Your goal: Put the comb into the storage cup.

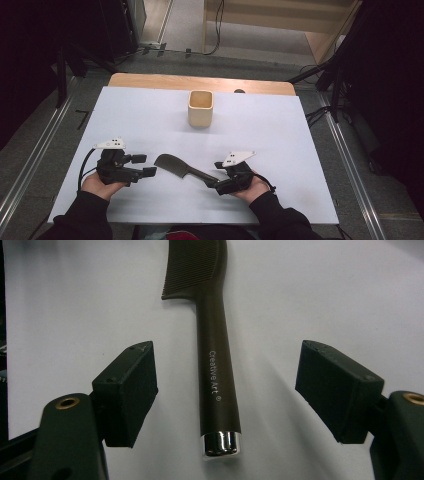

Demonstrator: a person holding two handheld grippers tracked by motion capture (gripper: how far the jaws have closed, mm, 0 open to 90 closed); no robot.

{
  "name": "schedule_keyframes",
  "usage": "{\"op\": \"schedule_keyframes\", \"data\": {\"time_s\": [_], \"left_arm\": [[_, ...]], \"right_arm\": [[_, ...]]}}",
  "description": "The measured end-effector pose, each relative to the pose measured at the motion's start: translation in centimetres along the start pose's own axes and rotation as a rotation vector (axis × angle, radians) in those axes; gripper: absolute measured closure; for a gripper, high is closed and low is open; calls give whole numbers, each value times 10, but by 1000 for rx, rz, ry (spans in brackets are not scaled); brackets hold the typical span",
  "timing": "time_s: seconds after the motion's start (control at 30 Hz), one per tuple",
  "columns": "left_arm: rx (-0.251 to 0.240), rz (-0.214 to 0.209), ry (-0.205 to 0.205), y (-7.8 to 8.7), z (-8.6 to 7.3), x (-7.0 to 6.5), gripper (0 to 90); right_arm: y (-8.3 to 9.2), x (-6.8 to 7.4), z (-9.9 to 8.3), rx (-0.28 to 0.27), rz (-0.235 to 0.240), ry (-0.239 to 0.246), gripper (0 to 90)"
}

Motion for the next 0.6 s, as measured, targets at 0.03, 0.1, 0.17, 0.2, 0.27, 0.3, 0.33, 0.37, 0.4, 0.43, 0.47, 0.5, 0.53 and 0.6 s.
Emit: {"op": "schedule_keyframes", "data": {"time_s": [0.03,0.1,0.17,0.2,0.27,0.3,0.33,0.37,0.4,0.43,0.47,0.5,0.53,0.6], "left_arm": [[-1,1,-1,0,0,0,237],[0,1,-1,0,0,0,237],[1,0,1,0,0,0,237],[0,0,2,0,0,0,237],[2,2,2,0,0,0,237],[0,1,1,0,0,0,237],[0,1,2,0,0,0,237],[2,1,1,0,0,0,237],[2,2,3,0,0,0,237],[2,2,4,-1,0,0,237],[3,2,4,-1,0,0,237],[3,2,5,-1,0,0,237],[3,3,5,-1,0,0,237],[5,4,4,-1,0,0,237]], "right_arm": [[-1,0,-1,1,3,5,235],[-3,1,-2,9,4,9,249],[-5,2,-3,23,3,23,265],[-6,2,-3,27,3,31,278],[-8,4,-5,36,3,37,292],[-9,5,-6,44,5,40,297],[-10,5,-6,49,4,53,299],[-11,6,-7,47,-5,59,315],[-11,7,-7,44,-10,63,329],[-11,7,-7,45,-16,64,347],[-11,7,-7,41,-23,69,373],[-10,6,-8,38,-24,70,387],[-10,6,-8,36,-27,72,397],[-10,8,-9,29,-34,73,441]]}}
Point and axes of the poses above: each handheld gripper's, and its own axes: y roughly backward along the jaws, z roughly out of its top, x roughly to its left, the point moved 1 cm from there along -y, roughly forward along the jaws, and after that the axes turned 2 degrees about y, right-handed, at the moved point
